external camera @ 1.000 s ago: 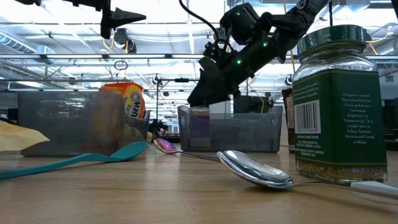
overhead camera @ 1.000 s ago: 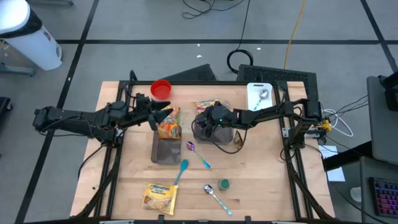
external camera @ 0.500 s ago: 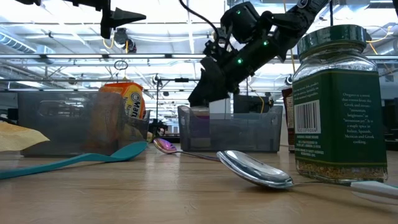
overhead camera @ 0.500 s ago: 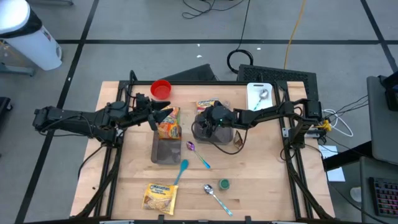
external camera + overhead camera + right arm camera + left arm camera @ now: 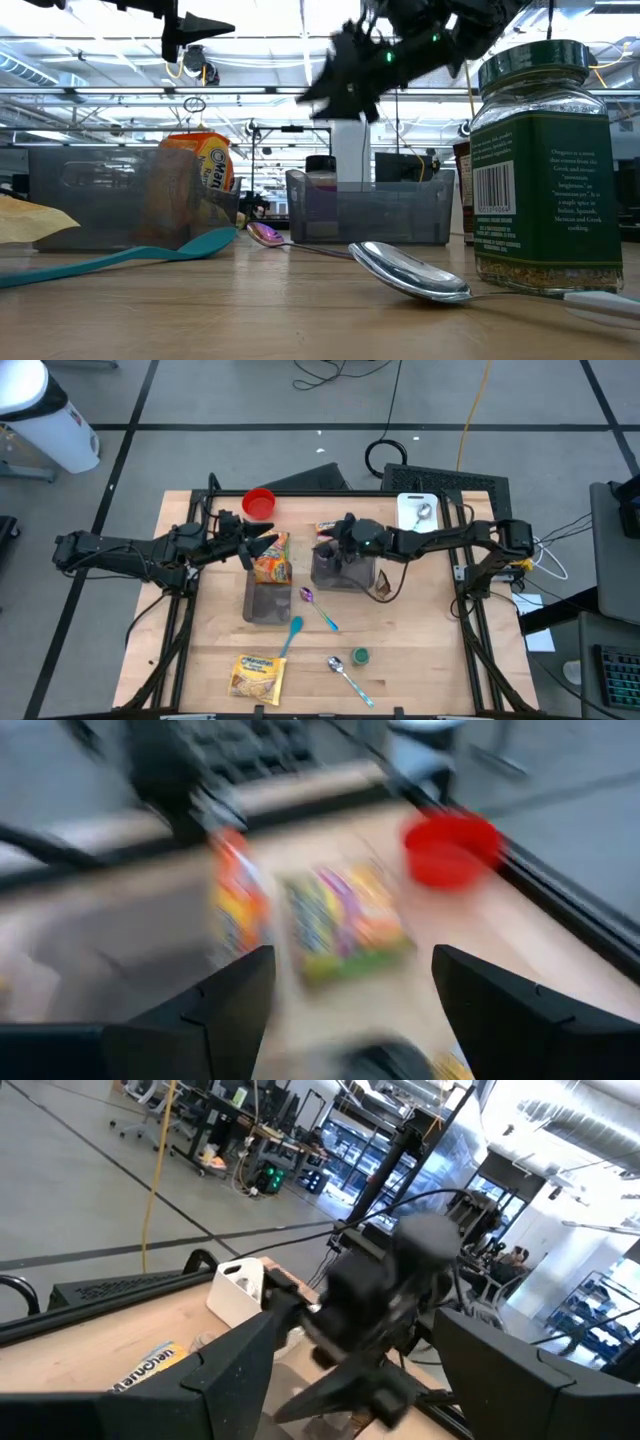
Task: Pick & Place Food Item
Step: Put the orange spice bag into the right black bin
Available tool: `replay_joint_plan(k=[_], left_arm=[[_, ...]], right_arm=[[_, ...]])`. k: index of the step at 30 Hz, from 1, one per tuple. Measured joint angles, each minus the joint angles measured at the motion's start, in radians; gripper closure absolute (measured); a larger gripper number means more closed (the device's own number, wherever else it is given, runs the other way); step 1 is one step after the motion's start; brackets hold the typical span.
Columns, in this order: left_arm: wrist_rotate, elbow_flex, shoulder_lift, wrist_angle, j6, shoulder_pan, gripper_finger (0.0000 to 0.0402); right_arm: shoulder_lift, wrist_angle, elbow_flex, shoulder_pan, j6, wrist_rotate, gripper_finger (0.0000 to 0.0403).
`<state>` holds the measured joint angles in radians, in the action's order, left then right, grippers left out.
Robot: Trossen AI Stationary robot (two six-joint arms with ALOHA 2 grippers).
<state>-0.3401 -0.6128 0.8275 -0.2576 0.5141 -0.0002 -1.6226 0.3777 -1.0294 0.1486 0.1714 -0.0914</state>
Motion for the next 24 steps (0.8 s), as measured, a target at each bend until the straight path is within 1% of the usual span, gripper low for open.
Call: replay_joint_plan(k=[2,4,10,13,17,21,24], left_arm=[[0.000,0.000,0.000,0.000,-0.018,0.000,0.0123],[0.000,0.000,-0.002,0.000,-0.034,0.000,0.0124],[0.000,0.000,-0.003,-0.009,-0.042,0.000,0.0123],[0.002,0.000,-0.003,-0.010,-0.042,0.000,0.0123],[0.008,0.000,-0.013,-0.020,-0.054,0.000,0.0124],[0.042,0.000,-0.029,-0.026,-0.064,0.000,0.0124],[0.074,0.000,-0.032,-0.028,-0.063,0.000,0.0124]], right_arm=[[0.020,0.065,0.000,0.000,0.056,0.061,0.0138],[0.031,0.154,0.000,0.000,0.106,0.093,0.0138],[0.051,0.387,0.000,0.000,0.234,0.094,0.0138],[0.049,0.471,0.000,0.000,0.300,0.094,0.0138],[0.050,0.501,0.000,0.000,0.364,0.092,0.0141],[0.048,0.501,0.000,0.000,0.408,0.090,0.0144],[0.048,0.500,0.000,0.000,0.486,0.090,0.0143]])
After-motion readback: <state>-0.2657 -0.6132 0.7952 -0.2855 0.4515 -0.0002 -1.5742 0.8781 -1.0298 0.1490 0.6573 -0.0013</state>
